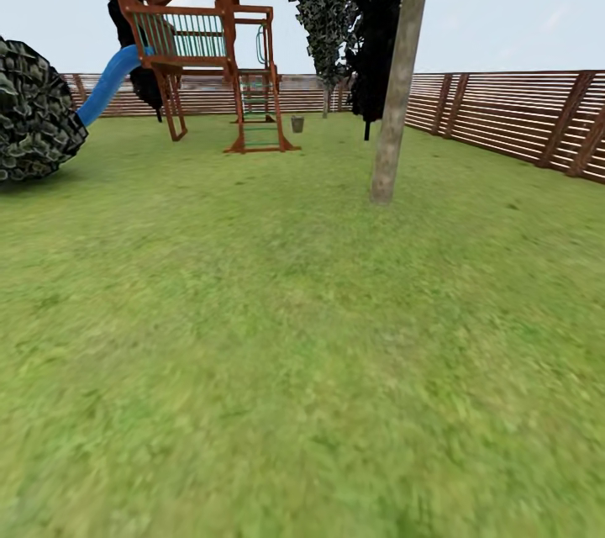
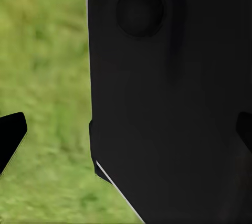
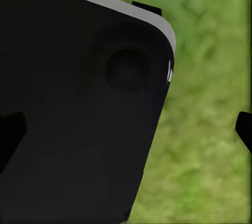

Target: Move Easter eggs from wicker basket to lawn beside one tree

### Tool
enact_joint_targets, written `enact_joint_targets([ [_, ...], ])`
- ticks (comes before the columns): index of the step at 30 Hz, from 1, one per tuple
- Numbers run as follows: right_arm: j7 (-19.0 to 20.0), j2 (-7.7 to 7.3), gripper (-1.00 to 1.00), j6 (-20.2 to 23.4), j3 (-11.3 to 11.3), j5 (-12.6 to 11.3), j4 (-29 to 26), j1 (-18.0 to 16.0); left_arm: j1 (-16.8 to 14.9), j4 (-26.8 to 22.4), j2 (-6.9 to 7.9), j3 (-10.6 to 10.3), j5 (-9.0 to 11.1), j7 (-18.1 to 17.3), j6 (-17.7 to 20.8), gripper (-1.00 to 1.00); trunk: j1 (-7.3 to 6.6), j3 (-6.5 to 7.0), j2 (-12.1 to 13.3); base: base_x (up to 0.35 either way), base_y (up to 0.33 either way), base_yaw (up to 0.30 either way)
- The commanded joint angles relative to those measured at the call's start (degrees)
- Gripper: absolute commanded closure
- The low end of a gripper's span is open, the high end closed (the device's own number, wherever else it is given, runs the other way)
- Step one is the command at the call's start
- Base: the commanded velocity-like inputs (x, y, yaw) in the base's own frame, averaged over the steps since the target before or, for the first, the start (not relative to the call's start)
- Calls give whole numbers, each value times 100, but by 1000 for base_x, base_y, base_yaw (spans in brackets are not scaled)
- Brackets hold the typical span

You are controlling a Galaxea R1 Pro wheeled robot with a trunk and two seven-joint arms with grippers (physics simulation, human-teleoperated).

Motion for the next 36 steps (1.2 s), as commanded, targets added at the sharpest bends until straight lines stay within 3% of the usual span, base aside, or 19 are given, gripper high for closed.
enact_joint_targets([
  [1, 1, 1, -100, -15, 44, -1, 6, -3, 3, -9, 0, 7, 5, -6, -7, -100, 4, -4, -2, 342, 0, 0],
  [36, 1, 3, -100, -16, 43, 2, 10, -3, 3, -9, 0, 9, 5, -6, -7, -100, 4, -4, -2, 342, 0, 12],
])
